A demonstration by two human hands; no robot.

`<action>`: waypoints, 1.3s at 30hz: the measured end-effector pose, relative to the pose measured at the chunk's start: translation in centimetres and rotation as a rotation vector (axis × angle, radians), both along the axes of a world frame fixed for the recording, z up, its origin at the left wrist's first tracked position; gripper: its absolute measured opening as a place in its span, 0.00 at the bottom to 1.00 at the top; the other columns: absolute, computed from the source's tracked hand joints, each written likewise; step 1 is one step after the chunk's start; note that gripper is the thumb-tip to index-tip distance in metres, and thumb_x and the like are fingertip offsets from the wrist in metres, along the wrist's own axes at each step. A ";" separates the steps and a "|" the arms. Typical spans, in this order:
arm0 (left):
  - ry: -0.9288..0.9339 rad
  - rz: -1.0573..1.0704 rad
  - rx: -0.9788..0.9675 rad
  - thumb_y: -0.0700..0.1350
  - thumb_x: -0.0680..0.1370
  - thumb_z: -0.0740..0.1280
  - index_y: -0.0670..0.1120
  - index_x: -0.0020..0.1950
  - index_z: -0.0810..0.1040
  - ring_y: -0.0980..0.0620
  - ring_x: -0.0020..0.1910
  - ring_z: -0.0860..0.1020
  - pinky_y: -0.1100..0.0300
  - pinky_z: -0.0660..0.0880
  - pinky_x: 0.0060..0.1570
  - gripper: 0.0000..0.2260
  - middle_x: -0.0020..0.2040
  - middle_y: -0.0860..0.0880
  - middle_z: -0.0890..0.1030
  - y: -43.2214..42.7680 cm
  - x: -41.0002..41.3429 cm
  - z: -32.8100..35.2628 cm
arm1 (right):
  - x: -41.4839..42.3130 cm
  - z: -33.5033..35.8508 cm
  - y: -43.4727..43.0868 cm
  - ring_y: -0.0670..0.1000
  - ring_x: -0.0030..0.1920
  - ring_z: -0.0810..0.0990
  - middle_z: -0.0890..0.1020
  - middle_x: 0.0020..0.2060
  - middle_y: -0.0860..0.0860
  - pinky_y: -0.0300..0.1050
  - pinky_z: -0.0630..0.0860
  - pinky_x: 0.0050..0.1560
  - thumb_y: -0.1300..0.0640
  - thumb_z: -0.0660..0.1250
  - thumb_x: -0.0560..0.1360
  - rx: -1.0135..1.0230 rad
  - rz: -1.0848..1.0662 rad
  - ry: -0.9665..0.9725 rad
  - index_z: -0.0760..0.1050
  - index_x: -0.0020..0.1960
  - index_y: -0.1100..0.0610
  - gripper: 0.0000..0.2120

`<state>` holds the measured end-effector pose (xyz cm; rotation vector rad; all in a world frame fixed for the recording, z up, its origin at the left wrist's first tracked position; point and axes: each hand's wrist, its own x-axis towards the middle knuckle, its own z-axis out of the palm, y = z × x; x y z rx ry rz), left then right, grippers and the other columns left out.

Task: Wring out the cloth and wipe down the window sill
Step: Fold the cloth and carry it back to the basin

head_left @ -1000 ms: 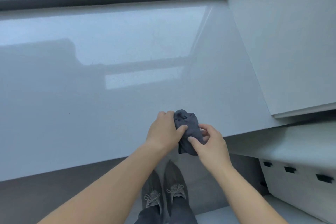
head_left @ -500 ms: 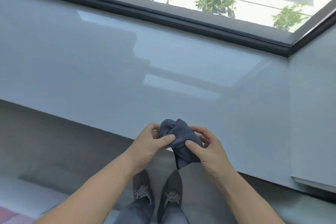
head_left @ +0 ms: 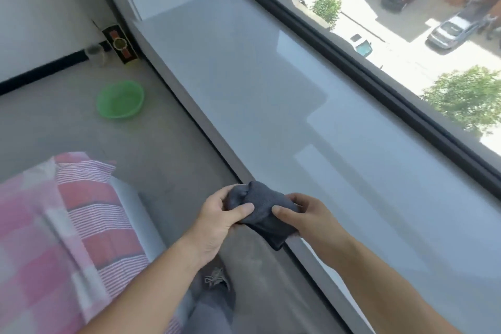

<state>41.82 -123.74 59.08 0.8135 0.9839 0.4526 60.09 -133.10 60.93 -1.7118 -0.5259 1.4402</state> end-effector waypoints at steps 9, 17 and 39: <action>0.133 0.206 0.130 0.35 0.77 0.69 0.46 0.62 0.79 0.43 0.59 0.81 0.46 0.76 0.63 0.14 0.56 0.43 0.84 20.4 -11.0 2.0 | -11.0 0.1 24.8 0.62 0.54 0.85 0.85 0.53 0.61 0.55 0.81 0.49 0.58 0.73 0.72 0.078 0.040 0.258 0.79 0.58 0.57 0.15; 0.207 0.309 0.198 0.37 0.76 0.71 0.51 0.59 0.81 0.47 0.57 0.82 0.44 0.76 0.62 0.14 0.54 0.48 0.85 35.9 -16.5 2.0 | -16.4 0.9 42.9 0.59 0.52 0.86 0.86 0.51 0.58 0.56 0.82 0.50 0.55 0.74 0.69 0.064 0.121 0.178 0.79 0.57 0.57 0.17; 0.339 0.519 0.049 0.37 0.73 0.75 0.44 0.59 0.77 0.56 0.46 0.84 0.66 0.76 0.39 0.16 0.51 0.47 0.85 80.8 -34.0 -4.3 | -33.5 -5.1 92.1 0.58 0.48 0.85 0.85 0.51 0.61 0.62 0.81 0.54 0.61 0.69 0.78 -0.110 0.282 0.109 0.77 0.57 0.60 0.09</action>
